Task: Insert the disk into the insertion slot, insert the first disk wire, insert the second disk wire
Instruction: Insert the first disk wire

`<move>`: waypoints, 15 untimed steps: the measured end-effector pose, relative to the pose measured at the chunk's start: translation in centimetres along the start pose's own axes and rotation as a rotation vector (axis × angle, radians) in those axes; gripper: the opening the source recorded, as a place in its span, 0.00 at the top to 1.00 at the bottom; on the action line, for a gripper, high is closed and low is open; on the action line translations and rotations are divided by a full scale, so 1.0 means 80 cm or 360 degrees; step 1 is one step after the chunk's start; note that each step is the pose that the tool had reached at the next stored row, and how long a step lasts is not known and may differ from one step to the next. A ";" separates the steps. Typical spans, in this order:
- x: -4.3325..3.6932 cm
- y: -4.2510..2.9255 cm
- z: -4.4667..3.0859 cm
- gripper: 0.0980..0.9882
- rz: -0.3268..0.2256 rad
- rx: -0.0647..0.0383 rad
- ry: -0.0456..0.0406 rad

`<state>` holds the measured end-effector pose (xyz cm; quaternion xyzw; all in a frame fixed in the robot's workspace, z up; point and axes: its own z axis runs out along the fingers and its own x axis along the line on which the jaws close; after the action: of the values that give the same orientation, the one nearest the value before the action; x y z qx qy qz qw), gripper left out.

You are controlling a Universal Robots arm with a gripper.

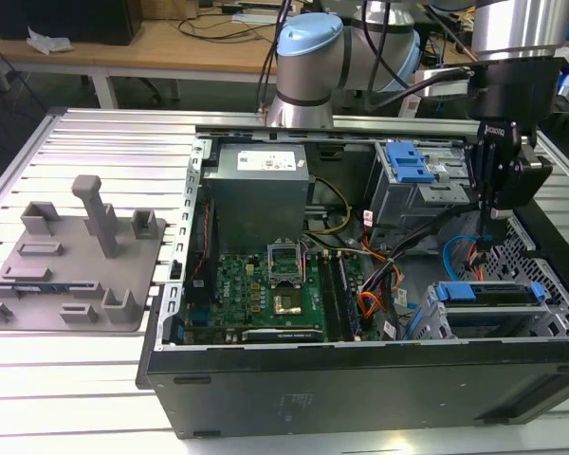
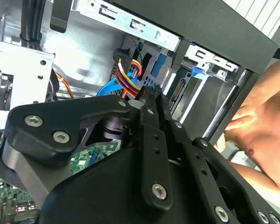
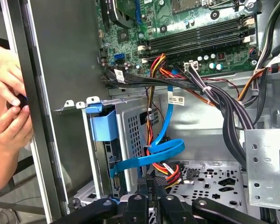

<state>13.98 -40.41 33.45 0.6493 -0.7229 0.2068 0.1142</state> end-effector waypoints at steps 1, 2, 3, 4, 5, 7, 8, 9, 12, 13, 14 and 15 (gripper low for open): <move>0.000 -0.0010 0.0004 0.92 -0.0001 -0.0003 0.0000; -0.001 -0.0057 0.0008 0.92 -0.0012 -0.0024 0.0002; -0.001 -0.0089 0.0011 0.92 -0.0019 -0.0039 0.0003; -0.001 -0.0121 0.0015 0.92 -0.0026 -0.0053 0.0004; -0.002 -0.0175 0.0020 0.92 -0.0040 -0.0079 0.0006; -0.001 -0.0213 0.0030 0.92 -0.0056 -0.0111 0.0009; 0.001 -0.0214 0.0043 0.92 -0.0058 -0.0116 0.0009; 0.004 -0.0217 0.0058 0.92 -0.0058 -0.0118 0.0009; 0.012 -0.0225 0.0094 0.92 -0.0054 -0.0120 0.0009; 0.016 -0.0229 0.0098 0.92 -0.0053 -0.0121 0.0006; 0.019 -0.0234 0.0100 0.92 -0.0053 -0.0122 0.0000; 0.021 -0.0236 0.0105 0.92 -0.0052 -0.0123 -0.0010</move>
<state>15.71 -42.43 33.73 0.6568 -0.7200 0.1748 0.1403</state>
